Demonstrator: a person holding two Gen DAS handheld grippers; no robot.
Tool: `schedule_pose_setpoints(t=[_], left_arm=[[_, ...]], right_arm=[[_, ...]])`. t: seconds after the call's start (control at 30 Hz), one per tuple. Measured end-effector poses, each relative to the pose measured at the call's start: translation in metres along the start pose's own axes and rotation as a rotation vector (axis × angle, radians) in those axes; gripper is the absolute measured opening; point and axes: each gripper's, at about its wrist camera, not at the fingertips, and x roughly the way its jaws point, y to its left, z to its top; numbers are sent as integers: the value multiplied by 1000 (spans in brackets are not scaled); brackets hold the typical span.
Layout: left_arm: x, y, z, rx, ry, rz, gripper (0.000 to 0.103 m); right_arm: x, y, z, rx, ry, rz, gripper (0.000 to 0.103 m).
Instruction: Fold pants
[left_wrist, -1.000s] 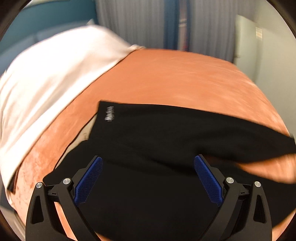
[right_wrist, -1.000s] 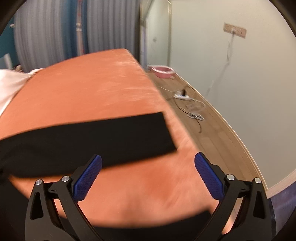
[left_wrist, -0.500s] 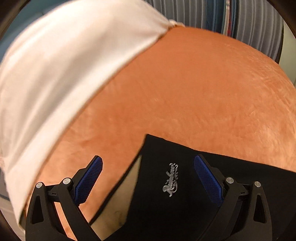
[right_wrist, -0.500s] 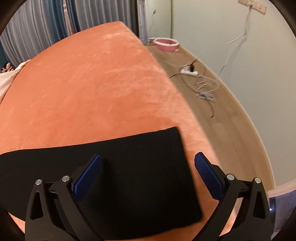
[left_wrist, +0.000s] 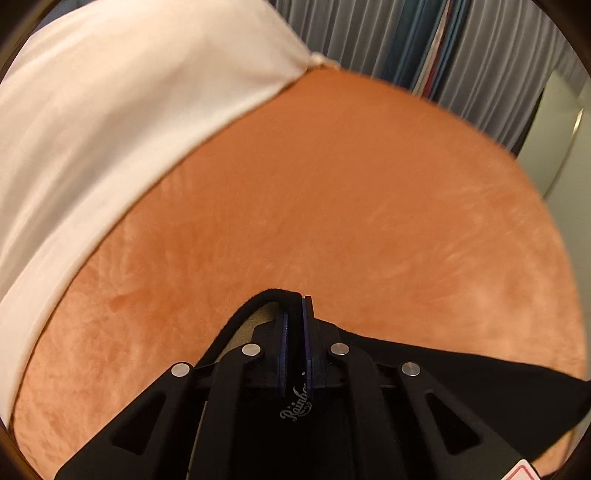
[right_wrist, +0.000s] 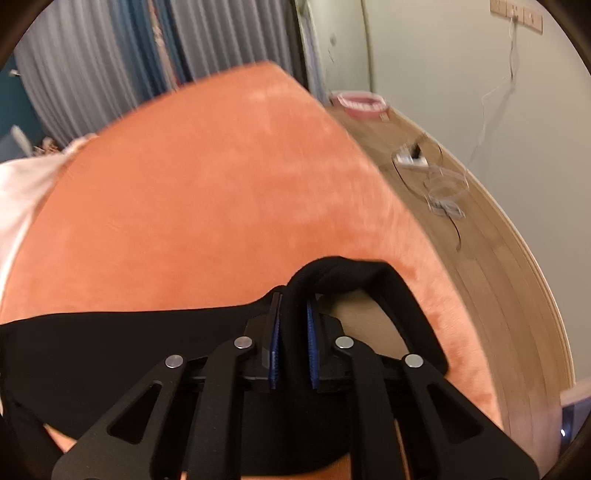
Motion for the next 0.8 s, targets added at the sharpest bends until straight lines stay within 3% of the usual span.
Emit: schedule_pose_setpoints(t=[0.13,0.23,0.3,0.37,0.5,0.57,0.63,0.7,0.8], left_arm=[[-95,15,-17,48,-92,-136,5],[-159,32,-52,76,-139,-190,6],[-196,51,-84,82,-148,-204,7],[-213,71,-121,97,-125,-171,8],[-182,104,-185,137,4,-37,10],[-150,116,-211,132,86,22,10],[-131,118,-225,128,117,68,12],[-124,114,-233,132,111,94,14],[-128,109,-232,123,88,118,20]], right_arm=[[-83,6,-13,-52,-149,98,10],[-155,6,-50,-131,-265,141,10],[-185,-3,-81,-153,-289,152,10],[-197,-20,-116,-163,-257,133,10],[-170,-64,-182,-114,-92,106,11],[-157,-74,-206,-95,-31,96,11],[-151,-81,-225,-87,-2,65,12],[-153,-85,-235,-63,-9,72,19],[-173,-93,-240,-35,-39,62,41]])
